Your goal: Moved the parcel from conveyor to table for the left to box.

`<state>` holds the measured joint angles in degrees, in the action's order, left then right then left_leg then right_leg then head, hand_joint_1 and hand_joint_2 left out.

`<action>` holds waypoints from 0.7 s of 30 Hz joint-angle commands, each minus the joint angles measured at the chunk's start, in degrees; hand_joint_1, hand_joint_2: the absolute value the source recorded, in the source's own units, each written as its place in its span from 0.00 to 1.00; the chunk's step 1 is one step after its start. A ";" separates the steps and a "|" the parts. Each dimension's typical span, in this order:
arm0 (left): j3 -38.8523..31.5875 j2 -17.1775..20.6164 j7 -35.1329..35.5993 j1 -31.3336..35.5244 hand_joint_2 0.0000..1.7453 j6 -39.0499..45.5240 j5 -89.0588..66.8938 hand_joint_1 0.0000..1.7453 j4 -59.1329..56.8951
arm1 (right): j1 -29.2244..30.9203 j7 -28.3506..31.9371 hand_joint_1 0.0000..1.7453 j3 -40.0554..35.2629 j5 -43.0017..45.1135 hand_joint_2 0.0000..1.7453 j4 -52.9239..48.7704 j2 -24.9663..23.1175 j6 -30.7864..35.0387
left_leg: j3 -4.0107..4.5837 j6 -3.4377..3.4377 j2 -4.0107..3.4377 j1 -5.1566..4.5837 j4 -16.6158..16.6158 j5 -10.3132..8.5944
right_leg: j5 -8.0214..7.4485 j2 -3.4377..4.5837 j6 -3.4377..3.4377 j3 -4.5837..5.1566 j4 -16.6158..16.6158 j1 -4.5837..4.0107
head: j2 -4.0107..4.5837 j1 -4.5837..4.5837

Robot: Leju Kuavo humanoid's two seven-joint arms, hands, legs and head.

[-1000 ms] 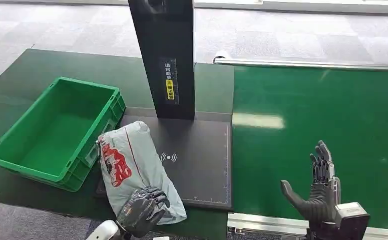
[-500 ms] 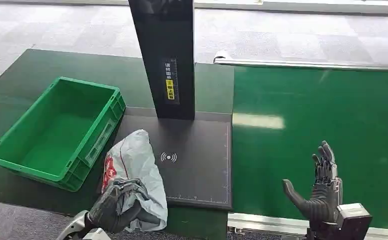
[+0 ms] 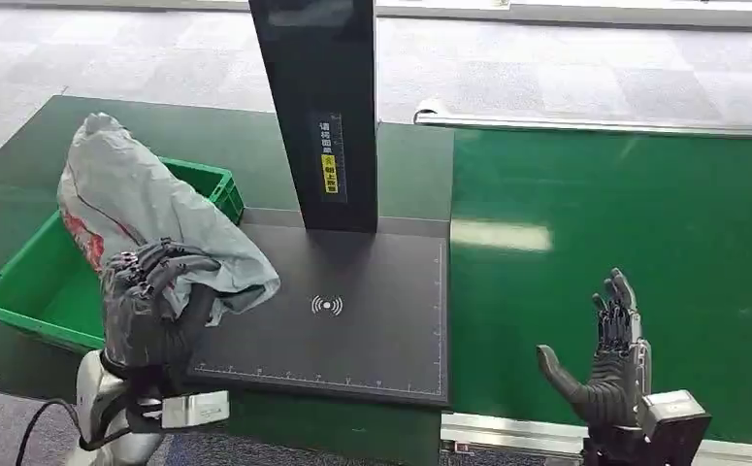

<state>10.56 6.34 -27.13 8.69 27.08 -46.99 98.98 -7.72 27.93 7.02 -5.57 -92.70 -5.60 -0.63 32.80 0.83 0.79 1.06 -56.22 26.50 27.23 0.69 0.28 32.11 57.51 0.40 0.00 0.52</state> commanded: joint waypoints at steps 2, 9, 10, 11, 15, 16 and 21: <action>-11.32 5.04 7.52 20.82 1.00 3.43 -6.11 1.00 -32.57 | 3.88 -1.14 0.00 -2.92 1.14 1.00 3.52 1.57 0.61 | -0.04 -0.05 0.00 -0.04 0.07 -0.09 | -0.06 -0.10 -0.05 -0.02 -0.02 0.02 | 0.00 0.02; -14.13 6.25 8.54 27.99 1.00 4.29 -7.60 1.00 -49.02 | 4.02 -1.60 0.00 -3.66 1.63 1.00 3.39 1.65 1.20 | -0.09 0.01 -0.09 0.03 0.05 -0.08 | -0.08 0.02 -0.11 -0.02 0.01 -0.05 | 0.00 0.00; -13.80 6.50 10.11 28.81 1.00 5.21 -10.27 1.00 -51.53 | 3.72 -1.66 0.00 -3.67 1.71 1.00 2.74 1.49 1.24 | -0.09 -0.02 -0.10 0.01 0.09 -0.11 | -0.11 -0.02 -0.10 -0.02 -0.04 -0.04 | 0.00 0.02; -13.89 6.68 11.32 28.96 1.00 5.28 -11.33 1.00 -52.75 | 3.63 -1.66 0.00 -3.70 1.71 1.00 2.60 1.36 1.24 | -0.10 -0.01 -0.13 0.03 0.05 -0.07 | -0.08 0.04 -0.10 -0.02 -0.01 -0.06 | 0.00 0.00; -14.82 7.87 17.78 30.75 1.00 4.68 -17.36 1.00 -59.28 | 3.41 -2.24 0.00 -4.01 1.52 1.00 2.06 1.21 1.14 | -0.03 0.02 -0.13 0.02 0.03 -0.06 | -0.06 0.07 -0.10 0.03 0.04 -0.04 | 0.00 0.00; -15.02 8.10 19.43 31.25 1.00 4.75 -18.56 0.76 -60.70 | 3.47 -2.42 0.00 -4.06 1.43 1.00 2.10 1.26 1.12 | -0.05 -0.01 -0.15 0.00 0.07 -0.07 | -0.08 0.05 -0.10 0.01 0.00 -0.03 | 0.00 -0.02; -16.98 7.65 17.10 30.32 1.00 3.51 -15.89 0.00 -61.09 | 3.51 -2.80 0.00 -4.08 1.25 1.00 2.12 1.18 1.05 | 0.00 0.00 -0.17 0.00 0.07 -0.08 | -0.09 0.07 -0.11 0.09 0.02 -0.03 | 0.00 0.00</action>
<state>-3.45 14.16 -8.33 35.45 31.85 -64.83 49.48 -5.32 25.81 4.22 -4.31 -92.59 -4.83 0.20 32.87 0.89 0.66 1.13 -56.22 26.46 27.15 0.82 0.17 32.26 57.55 0.33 0.00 0.52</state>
